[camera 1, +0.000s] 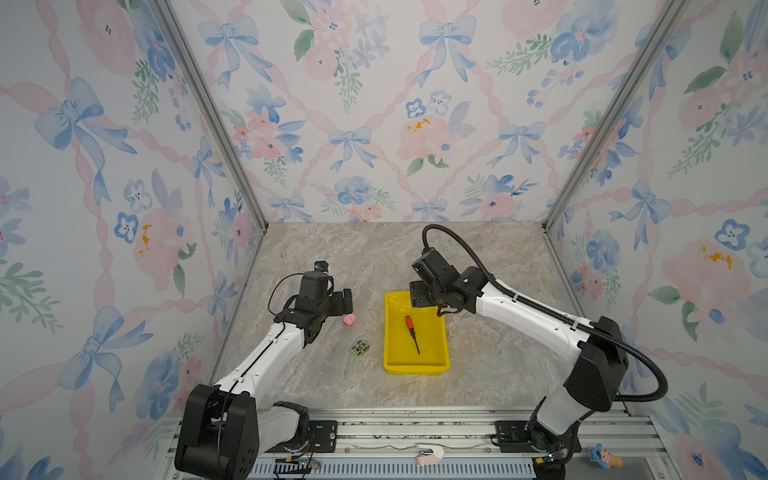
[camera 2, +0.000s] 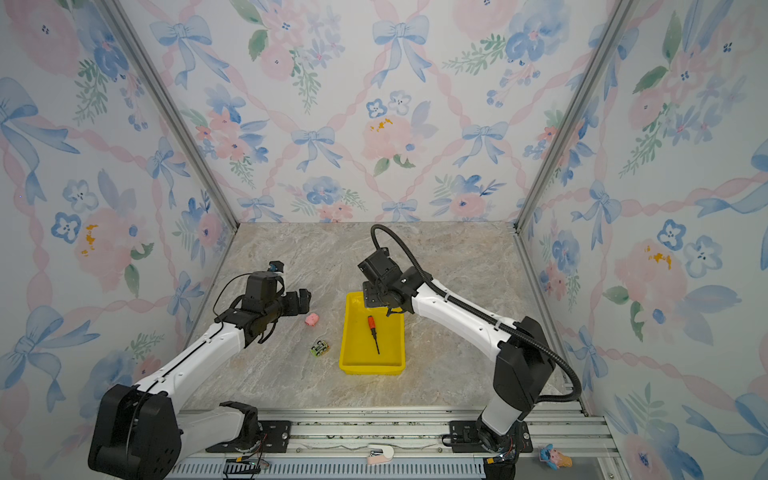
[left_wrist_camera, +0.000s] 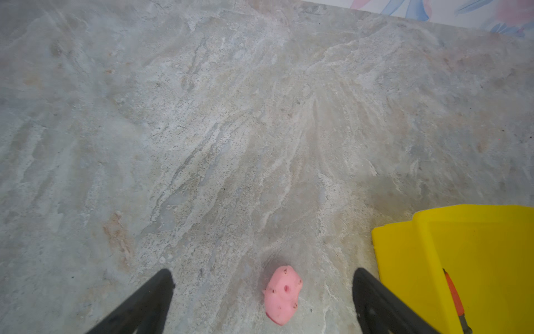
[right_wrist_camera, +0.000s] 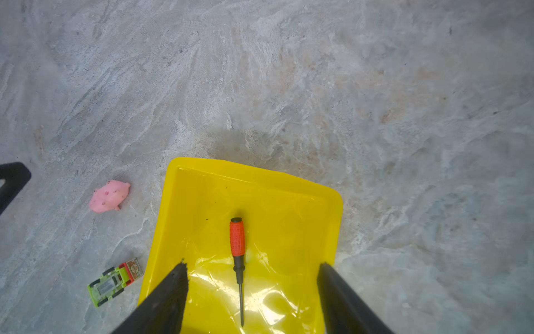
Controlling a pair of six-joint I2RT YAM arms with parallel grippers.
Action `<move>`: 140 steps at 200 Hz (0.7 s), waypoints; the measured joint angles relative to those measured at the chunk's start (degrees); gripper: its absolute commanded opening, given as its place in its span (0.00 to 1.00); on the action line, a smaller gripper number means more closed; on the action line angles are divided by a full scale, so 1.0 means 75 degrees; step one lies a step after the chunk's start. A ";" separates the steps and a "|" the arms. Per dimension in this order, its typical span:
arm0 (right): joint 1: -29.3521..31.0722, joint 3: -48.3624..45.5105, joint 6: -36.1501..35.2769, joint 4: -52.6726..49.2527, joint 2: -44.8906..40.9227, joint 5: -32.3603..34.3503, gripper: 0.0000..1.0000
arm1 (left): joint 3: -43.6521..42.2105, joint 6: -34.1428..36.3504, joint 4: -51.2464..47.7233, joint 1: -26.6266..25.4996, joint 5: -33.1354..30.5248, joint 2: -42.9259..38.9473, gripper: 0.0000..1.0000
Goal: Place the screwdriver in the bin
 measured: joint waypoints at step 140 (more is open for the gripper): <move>-0.3573 -0.3896 -0.0283 0.0822 -0.4109 0.1958 0.97 | -0.1696 0.0291 0.1958 0.0329 -0.2949 -0.0513 0.98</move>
